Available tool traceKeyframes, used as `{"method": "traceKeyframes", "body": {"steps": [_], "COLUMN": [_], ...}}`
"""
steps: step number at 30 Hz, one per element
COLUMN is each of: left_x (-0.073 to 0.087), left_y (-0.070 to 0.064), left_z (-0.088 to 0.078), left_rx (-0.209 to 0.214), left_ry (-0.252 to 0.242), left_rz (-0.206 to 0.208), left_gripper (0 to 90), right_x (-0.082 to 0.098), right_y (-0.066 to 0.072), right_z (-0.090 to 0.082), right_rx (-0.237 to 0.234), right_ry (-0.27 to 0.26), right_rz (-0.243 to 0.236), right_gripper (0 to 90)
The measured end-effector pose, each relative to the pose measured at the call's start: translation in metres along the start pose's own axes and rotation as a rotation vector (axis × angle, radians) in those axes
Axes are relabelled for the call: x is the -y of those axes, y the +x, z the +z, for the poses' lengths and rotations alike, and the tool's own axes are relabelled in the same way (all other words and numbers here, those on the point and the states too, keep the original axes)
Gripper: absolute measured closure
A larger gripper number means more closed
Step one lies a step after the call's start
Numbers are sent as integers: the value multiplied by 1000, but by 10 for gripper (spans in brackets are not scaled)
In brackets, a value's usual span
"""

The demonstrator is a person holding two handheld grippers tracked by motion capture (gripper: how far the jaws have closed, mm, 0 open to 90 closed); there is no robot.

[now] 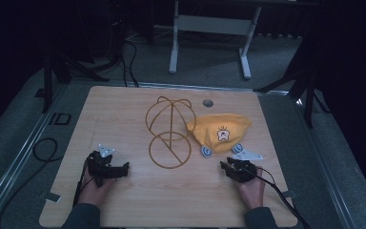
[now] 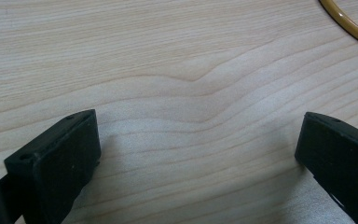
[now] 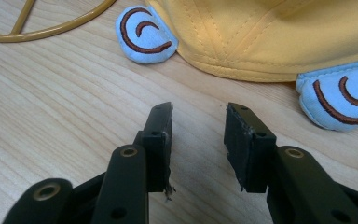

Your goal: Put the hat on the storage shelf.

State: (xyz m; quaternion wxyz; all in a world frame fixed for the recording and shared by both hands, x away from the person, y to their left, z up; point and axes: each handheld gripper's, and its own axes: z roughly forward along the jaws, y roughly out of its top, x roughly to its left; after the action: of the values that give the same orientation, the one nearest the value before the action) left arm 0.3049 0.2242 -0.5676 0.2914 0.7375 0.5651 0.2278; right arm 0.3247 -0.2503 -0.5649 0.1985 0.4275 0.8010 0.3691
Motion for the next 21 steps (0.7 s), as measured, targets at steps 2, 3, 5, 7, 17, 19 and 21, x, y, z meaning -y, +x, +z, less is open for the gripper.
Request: {"method": "traceKeyframes", "body": {"steps": [2, 3, 5, 7, 17, 19, 21], "left_x": [0, 0, 0, 0, 0, 0, 0], "left_y": [0, 0, 0, 0, 0, 0, 0], "left_z": [0, 0, 0, 0, 0, 0, 0], "left_rx": [0, 0, 0, 0, 0, 1, 0], "left_ry": [0, 0, -1, 0, -1, -1, -1], "left_rz": [0, 0, -1, 0, -1, 0, -1], "left_gripper": [2, 2, 2, 2, 2, 2, 2], "right_x": [0, 0, 0, 0, 0, 0, -2], "right_y": [0, 0, 0, 1, 2, 3, 4], "right_z": [0, 0, 0, 0, 0, 0, 1], "right_rx": [2, 2, 5, 8, 15, 14, 6], "right_ry": [0, 0, 0, 0, -1, 0, 7], "right_rz": [2, 2, 3, 5, 11, 12, 2], "right_gripper": [619, 619, 621, 622, 622, 621, 622]}}
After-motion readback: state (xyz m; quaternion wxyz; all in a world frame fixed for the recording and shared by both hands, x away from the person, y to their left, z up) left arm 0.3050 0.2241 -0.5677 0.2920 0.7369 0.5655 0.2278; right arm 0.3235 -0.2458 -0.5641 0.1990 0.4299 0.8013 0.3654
